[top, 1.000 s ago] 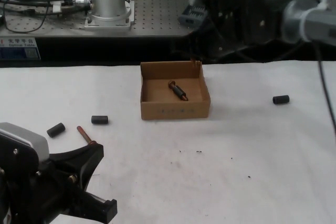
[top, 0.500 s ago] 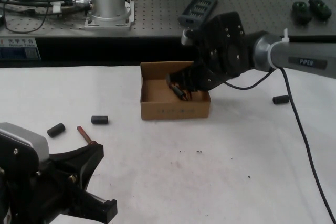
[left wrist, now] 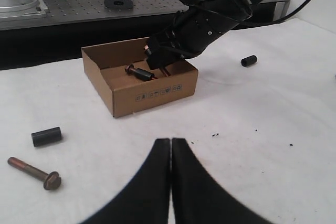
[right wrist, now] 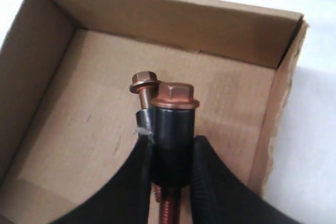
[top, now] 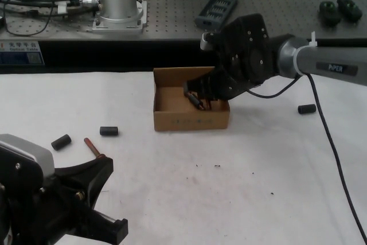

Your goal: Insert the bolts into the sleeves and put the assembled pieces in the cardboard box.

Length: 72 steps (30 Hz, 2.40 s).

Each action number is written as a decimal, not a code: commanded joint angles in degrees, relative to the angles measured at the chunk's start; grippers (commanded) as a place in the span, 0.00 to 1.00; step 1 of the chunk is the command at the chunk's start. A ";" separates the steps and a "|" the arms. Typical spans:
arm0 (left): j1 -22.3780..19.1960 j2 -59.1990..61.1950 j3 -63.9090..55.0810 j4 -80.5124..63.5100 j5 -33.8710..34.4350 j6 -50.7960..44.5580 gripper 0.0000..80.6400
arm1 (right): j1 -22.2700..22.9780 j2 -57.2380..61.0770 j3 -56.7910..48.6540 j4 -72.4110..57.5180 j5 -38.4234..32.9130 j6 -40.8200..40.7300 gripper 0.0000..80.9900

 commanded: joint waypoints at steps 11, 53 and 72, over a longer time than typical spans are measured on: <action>0.18 -0.50 -0.41 -0.78 -0.35 0.94 0.01 | 0.57 -1.95 -1.11 -1.74 -5.89 1.33 0.59; 0.18 -0.50 -0.35 -0.34 -0.35 1.42 0.01 | 1.91 -54.90 34.17 10.39 5.68 -9.22 0.08; 0.18 -0.50 -0.35 -0.34 -0.35 1.42 0.01 | -7.02 -58.26 53.11 -2.32 20.48 9.35 0.08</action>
